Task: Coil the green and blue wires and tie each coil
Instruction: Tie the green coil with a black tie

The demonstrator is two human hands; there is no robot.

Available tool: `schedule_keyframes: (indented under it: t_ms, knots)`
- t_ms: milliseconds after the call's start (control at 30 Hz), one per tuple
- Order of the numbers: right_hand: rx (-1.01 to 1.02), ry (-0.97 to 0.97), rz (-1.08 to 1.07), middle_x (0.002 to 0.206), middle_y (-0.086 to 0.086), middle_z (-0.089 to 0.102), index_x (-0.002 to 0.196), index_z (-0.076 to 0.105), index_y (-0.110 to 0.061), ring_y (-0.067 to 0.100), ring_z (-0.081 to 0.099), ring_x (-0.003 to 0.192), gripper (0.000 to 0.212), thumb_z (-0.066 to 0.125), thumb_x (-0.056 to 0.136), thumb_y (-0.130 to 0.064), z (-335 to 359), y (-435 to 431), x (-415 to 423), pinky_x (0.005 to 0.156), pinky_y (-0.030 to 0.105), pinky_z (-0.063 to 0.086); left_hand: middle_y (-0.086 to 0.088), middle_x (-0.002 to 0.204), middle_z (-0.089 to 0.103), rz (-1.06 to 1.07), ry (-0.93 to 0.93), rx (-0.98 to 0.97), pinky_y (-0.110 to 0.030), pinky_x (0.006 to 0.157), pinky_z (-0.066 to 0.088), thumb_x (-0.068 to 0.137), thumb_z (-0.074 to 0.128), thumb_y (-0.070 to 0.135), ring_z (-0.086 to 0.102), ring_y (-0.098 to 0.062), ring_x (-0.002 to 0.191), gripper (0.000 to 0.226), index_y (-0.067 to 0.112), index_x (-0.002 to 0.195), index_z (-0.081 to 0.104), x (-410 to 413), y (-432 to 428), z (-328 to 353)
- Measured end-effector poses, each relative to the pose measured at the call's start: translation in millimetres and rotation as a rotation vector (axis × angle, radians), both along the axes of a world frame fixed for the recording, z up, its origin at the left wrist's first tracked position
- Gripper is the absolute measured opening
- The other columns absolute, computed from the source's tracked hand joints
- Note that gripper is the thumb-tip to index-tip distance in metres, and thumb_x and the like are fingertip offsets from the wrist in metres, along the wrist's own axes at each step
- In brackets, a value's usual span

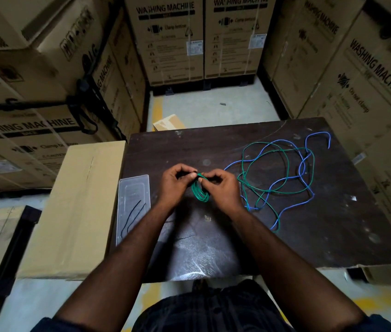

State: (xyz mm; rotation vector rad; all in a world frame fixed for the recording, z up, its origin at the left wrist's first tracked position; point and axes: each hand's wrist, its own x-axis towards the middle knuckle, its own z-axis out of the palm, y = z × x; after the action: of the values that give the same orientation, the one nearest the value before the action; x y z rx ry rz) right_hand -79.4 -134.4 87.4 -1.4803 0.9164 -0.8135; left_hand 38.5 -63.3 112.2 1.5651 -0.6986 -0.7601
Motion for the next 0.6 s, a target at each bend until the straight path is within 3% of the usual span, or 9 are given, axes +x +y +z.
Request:
schedule_keyframes:
  t_ms: [167,300,500,600]
  knots:
    - [0.021,-0.015,0.003,0.077,0.005,0.07,0.084,0.068,0.003,0.002,0.063,0.067,0.01,0.072,0.075,0.007,0.2,1.4,0.9,0.065,0.017,0.051,-0.004,0.079,0.064,0.004,-0.009,0.004,-0.019,0.072,0.055,0.084,0.061,-0.011,0.062,0.002,0.07,0.011,-0.004,0.092,0.064,0.0,1.1,0.9]
    - [0.078,-0.038,0.006,0.072,0.003,0.067,0.088,0.065,0.012,-0.006,0.06,0.057,0.011,0.067,0.078,0.011,2.4,1.1,0.9,0.059,0.011,0.048,-0.003,0.078,0.064,-0.002,-0.012,0.001,-0.019,0.072,0.053,0.083,0.061,-0.011,0.061,0.003,0.068,0.014,0.001,0.086,0.064,-1.2,1.7,2.6]
    - [0.052,-0.022,0.01,0.075,-0.004,0.069,0.083,0.069,-0.005,-0.005,0.061,0.063,0.013,0.071,0.077,0.006,3.3,0.6,0.1,0.063,0.012,0.048,-0.004,0.078,0.065,-0.002,0.016,-0.003,-0.024,0.075,0.055,0.083,0.061,-0.012,0.062,-0.002,0.07,0.023,0.011,0.079,0.064,-2.5,1.1,3.5]
    - [0.053,-0.019,0.005,0.075,-0.004,0.069,0.084,0.07,-0.002,-0.005,0.06,0.063,0.01,0.071,0.076,0.005,2.8,-0.3,-0.5,0.063,0.012,0.048,-0.004,0.078,0.065,-0.004,0.01,0.0,-0.024,0.075,0.055,0.083,0.061,-0.011,0.062,-0.003,0.07,0.022,0.01,0.08,0.064,-3.8,1.4,4.1]
